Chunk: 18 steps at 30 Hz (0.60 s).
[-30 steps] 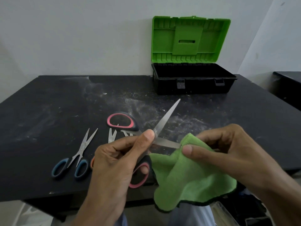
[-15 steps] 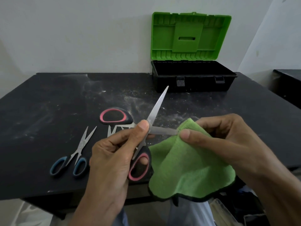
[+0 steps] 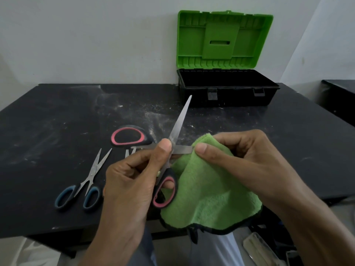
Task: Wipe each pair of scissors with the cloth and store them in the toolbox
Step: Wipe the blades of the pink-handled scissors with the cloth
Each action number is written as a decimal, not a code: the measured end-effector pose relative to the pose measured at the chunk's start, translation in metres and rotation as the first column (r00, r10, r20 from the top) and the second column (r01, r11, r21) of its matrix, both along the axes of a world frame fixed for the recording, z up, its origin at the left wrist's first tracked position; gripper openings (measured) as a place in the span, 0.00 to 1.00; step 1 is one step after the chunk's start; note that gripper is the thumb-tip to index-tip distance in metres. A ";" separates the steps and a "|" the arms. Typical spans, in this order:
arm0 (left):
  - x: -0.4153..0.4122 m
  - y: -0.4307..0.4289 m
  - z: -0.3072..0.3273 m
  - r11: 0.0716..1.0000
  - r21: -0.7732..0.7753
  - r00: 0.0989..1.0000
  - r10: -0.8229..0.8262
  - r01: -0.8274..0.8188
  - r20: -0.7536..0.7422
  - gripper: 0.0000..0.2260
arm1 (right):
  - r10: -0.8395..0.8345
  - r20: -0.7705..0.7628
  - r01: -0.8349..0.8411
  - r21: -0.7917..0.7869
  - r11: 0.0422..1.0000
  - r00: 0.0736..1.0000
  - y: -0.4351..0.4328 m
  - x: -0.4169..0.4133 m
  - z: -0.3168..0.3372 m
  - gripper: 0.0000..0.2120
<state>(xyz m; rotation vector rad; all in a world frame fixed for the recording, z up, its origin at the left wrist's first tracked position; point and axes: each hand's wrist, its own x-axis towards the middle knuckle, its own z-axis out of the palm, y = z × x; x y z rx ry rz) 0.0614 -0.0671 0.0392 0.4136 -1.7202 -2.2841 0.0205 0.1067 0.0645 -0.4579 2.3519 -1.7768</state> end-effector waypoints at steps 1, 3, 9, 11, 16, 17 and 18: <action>-0.001 0.000 0.002 1.000 -0.003 1.000 0.005 -0.005 -0.009 0.11 | -0.006 -0.032 0.007 0.010 1.000 0.999 -0.001 0.000 0.000 0.10; -0.003 -0.002 0.004 1.000 -0.009 1.000 0.016 -0.017 -0.021 0.08 | -0.008 -0.079 0.010 0.028 1.000 0.997 -0.002 -0.001 0.001 0.11; 0.000 -0.005 0.007 0.995 0.093 0.999 -0.032 0.028 0.043 0.07 | 0.023 -0.072 -0.019 0.047 0.999 0.997 0.004 -0.001 0.003 0.11; 0.001 -0.007 0.008 0.993 0.119 0.997 -0.031 0.022 0.076 0.08 | 0.005 -0.054 -0.003 0.025 1.000 0.999 0.008 0.001 0.005 0.10; -0.001 -0.012 0.010 0.989 0.146 0.995 -0.019 0.005 0.094 0.11 | -0.070 -0.090 0.068 -0.033 0.997 0.993 0.014 0.003 0.006 0.09; -0.001 -0.010 0.010 0.989 0.146 0.995 -0.035 0.020 0.097 0.11 | -0.064 -0.094 0.060 -0.037 0.997 0.994 0.013 0.004 0.006 0.09; -0.002 -0.008 0.010 0.988 0.150 0.993 -0.052 0.036 0.103 0.10 | -0.048 -0.098 0.045 -0.038 0.998 0.994 0.011 0.004 0.006 0.09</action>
